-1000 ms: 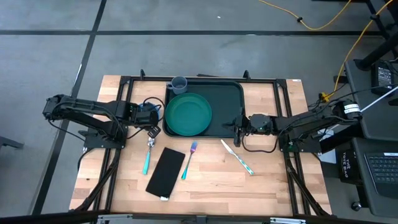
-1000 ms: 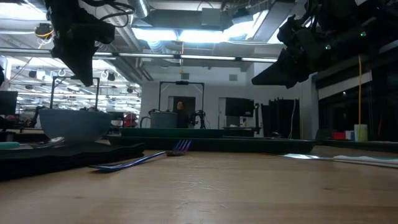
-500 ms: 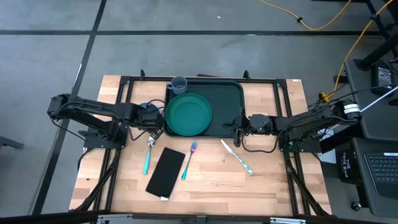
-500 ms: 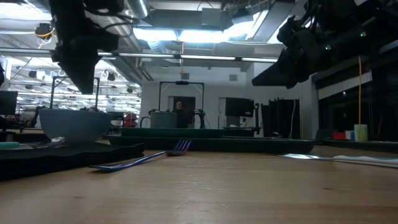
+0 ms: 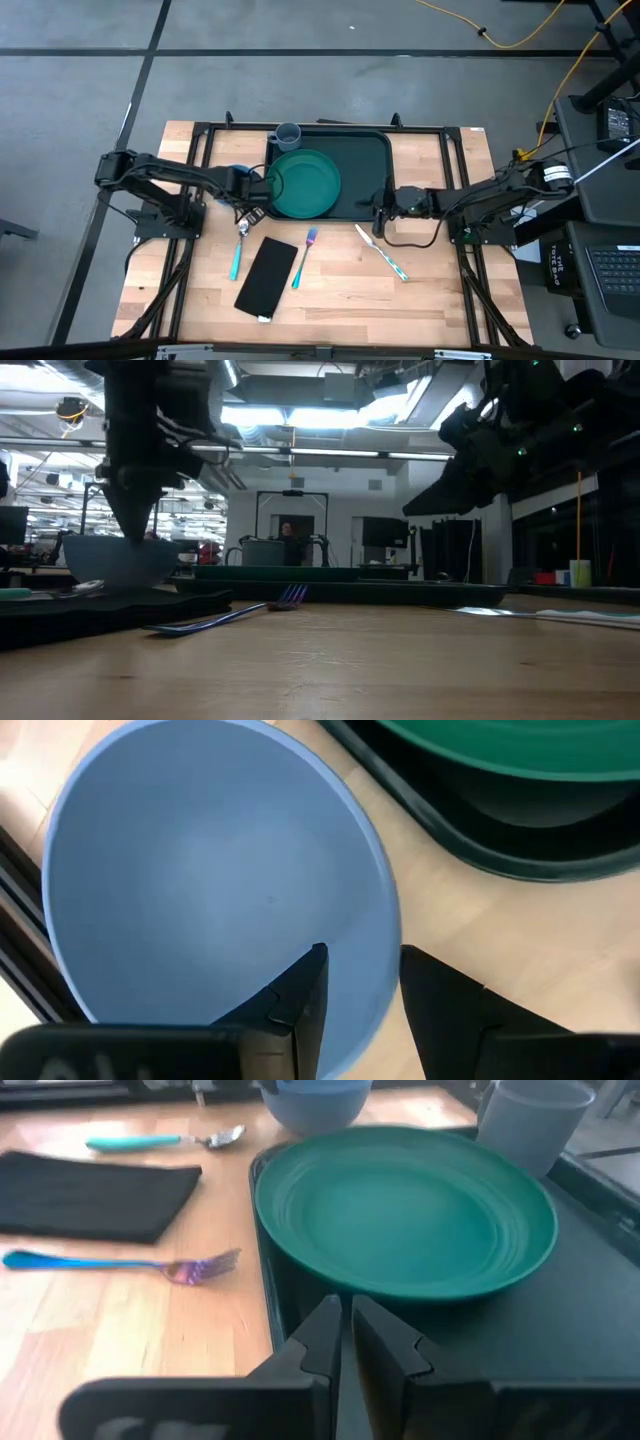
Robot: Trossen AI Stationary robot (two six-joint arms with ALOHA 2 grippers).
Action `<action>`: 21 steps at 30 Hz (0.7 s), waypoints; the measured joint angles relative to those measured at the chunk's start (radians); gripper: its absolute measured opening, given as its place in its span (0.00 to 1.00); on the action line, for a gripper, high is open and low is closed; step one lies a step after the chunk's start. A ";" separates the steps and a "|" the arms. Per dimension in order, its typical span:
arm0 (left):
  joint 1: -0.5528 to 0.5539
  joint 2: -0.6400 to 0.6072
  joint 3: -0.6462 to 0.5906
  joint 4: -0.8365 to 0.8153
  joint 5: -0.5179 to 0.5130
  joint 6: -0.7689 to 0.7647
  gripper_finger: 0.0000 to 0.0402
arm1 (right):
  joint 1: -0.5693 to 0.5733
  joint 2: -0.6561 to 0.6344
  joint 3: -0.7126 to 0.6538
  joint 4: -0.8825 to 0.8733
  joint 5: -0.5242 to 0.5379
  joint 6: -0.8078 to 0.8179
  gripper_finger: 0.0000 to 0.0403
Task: Set up tray
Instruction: Put the blue bowl on the green plate
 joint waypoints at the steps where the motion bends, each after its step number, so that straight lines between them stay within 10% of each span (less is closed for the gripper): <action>1: 0.007 0.006 0.000 0.001 0.002 0.006 0.30 | -0.001 0.010 0.000 0.003 0.000 -0.001 0.09; 21: 0.026 0.031 0.000 0.004 0.071 0.126 0.19 | -0.022 0.052 0.000 0.047 0.000 0.000 0.09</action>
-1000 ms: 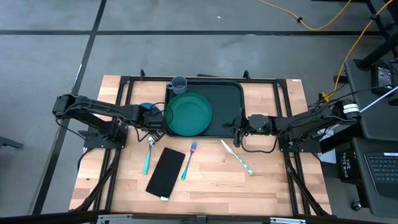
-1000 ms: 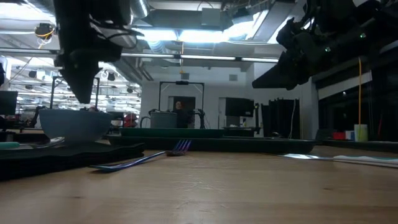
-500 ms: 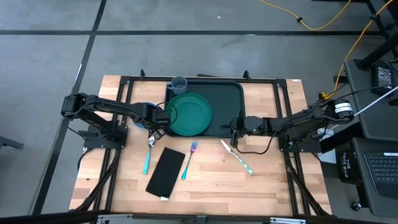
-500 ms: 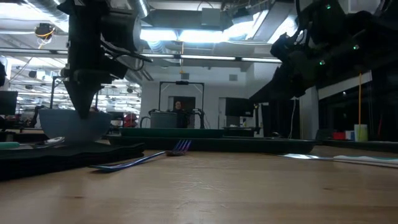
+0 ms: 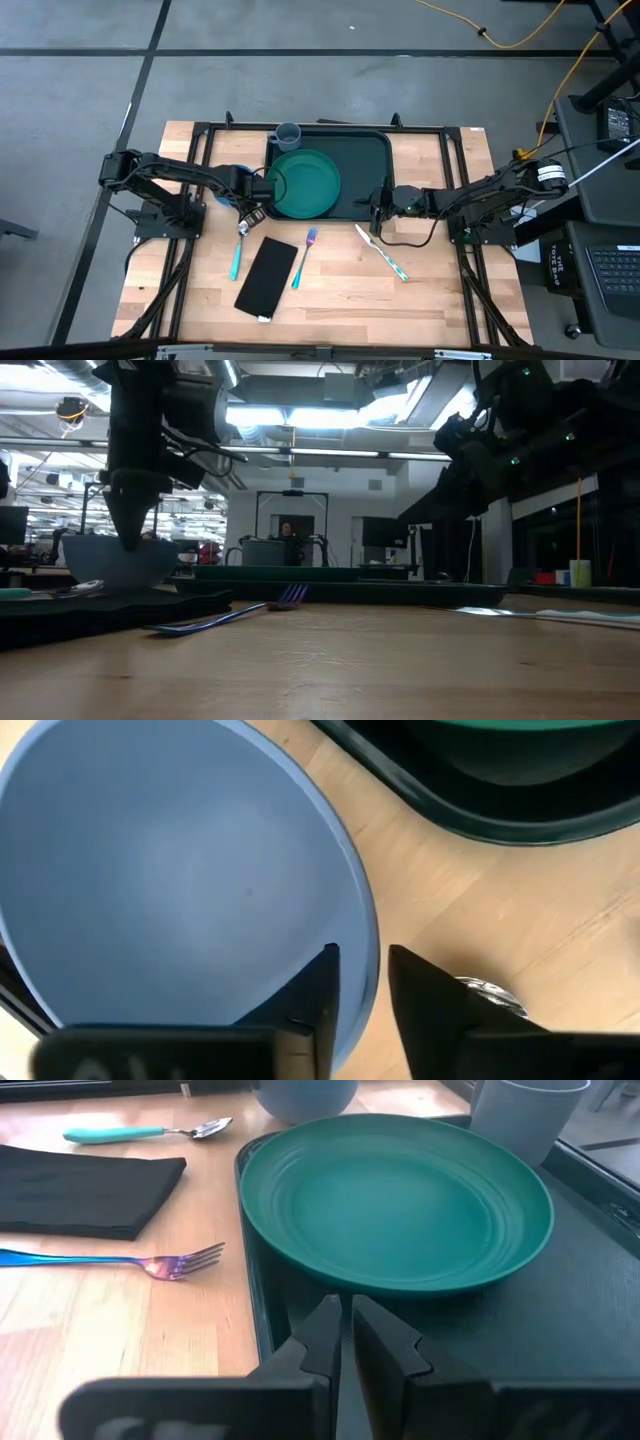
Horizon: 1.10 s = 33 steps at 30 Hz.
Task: Set up tray
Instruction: Put the blue bowl on the green plate
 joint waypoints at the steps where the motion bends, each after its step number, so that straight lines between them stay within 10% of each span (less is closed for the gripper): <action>1: 0.000 0.000 0.000 0.000 0.000 0.016 0.17 | 0.000 0.000 0.000 0.000 0.000 0.000 0.09; 6: 0.000 0.000 0.000 0.001 0.001 0.038 0.02 | 0.000 0.000 0.000 0.003 0.000 0.000 0.09; 33: -0.104 -0.085 0.078 -0.040 -0.074 0.147 0.01 | 0.000 -0.001 0.000 0.002 0.000 0.004 0.09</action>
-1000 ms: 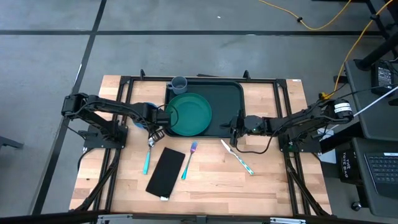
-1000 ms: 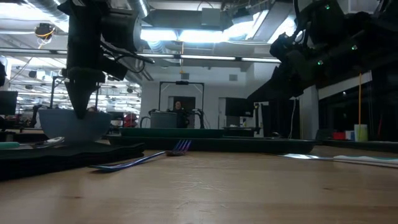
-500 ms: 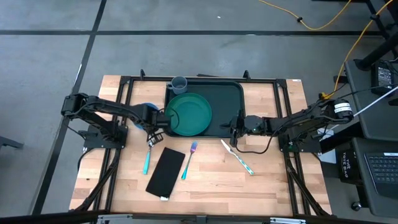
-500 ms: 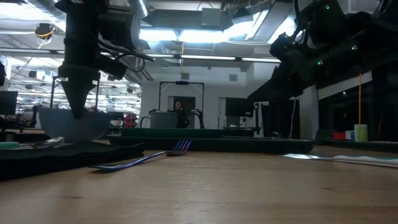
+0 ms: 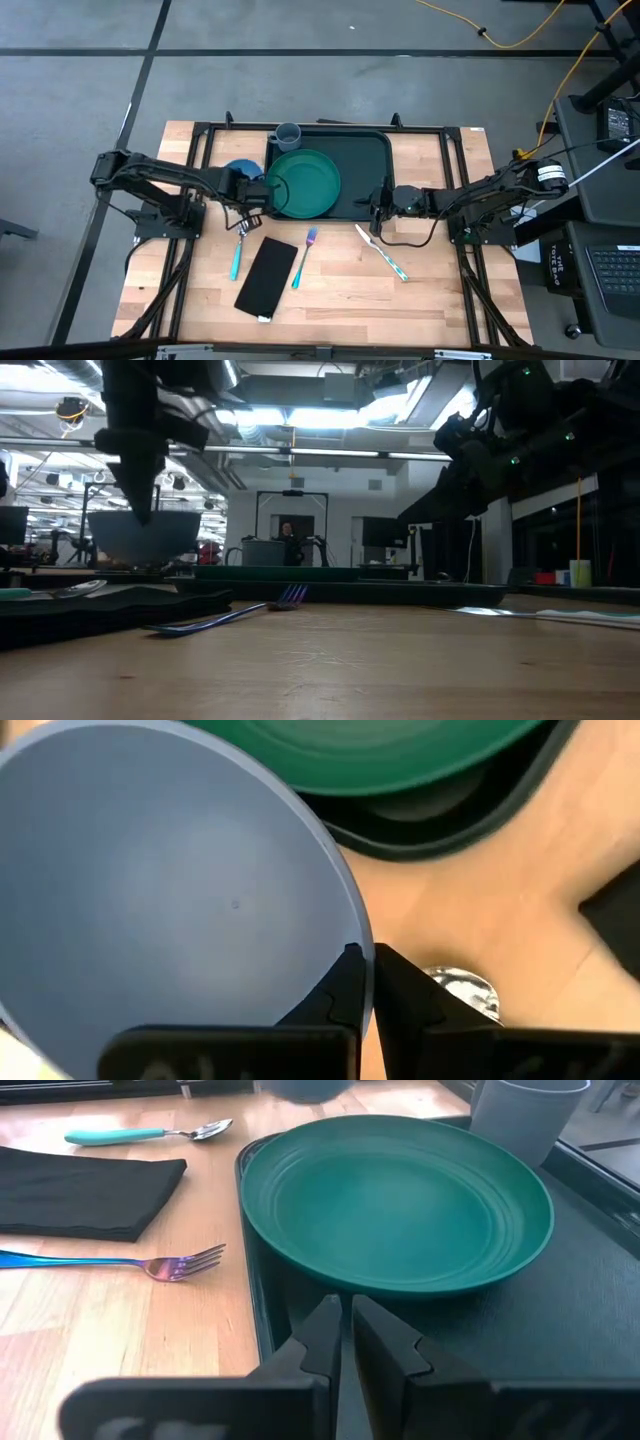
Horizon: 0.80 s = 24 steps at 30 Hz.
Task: Set up tray
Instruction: Put the blue bowl on the green plate
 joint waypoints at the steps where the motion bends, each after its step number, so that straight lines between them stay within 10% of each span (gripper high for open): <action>1: -0.002 -0.018 0.000 -0.001 -0.009 -0.008 0.01 | 0.000 0.000 0.000 0.000 0.000 0.001 0.09; 10: 0.002 -0.107 0.000 0.074 -0.117 0.039 0.01 | 0.000 0.000 0.000 0.003 0.000 0.003 0.09; 24: 0.067 0.004 0.001 0.303 0.024 0.279 0.01 | 0.000 0.000 -0.001 0.047 0.000 0.003 0.09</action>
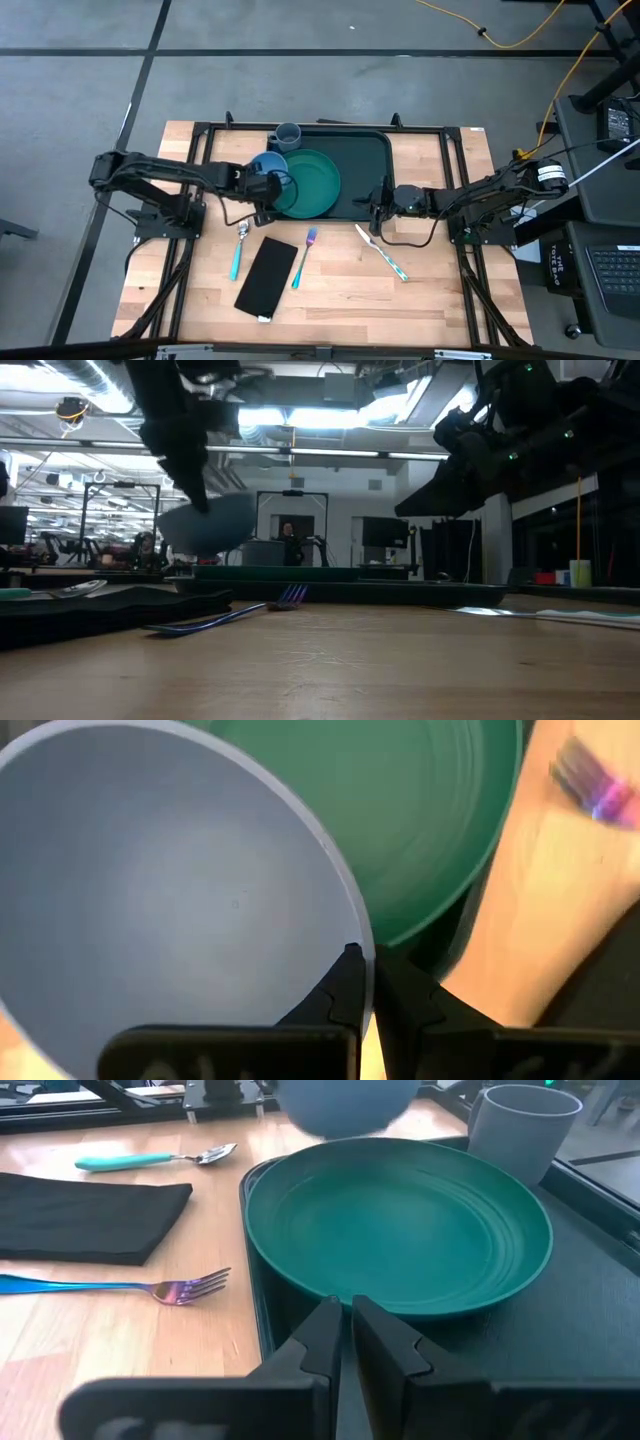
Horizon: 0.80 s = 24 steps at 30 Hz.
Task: Set up tray
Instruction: Put the blue bowl on the green plate
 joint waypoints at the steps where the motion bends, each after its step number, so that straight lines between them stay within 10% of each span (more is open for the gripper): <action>1: 0.007 0.017 0.000 0.000 0.014 0.017 0.01 | 0.000 0.000 0.000 0.001 0.000 0.000 0.09; 24: 0.057 0.373 0.337 -0.047 0.087 0.371 0.01 | 0.000 0.000 0.000 0.000 0.000 -0.003 0.09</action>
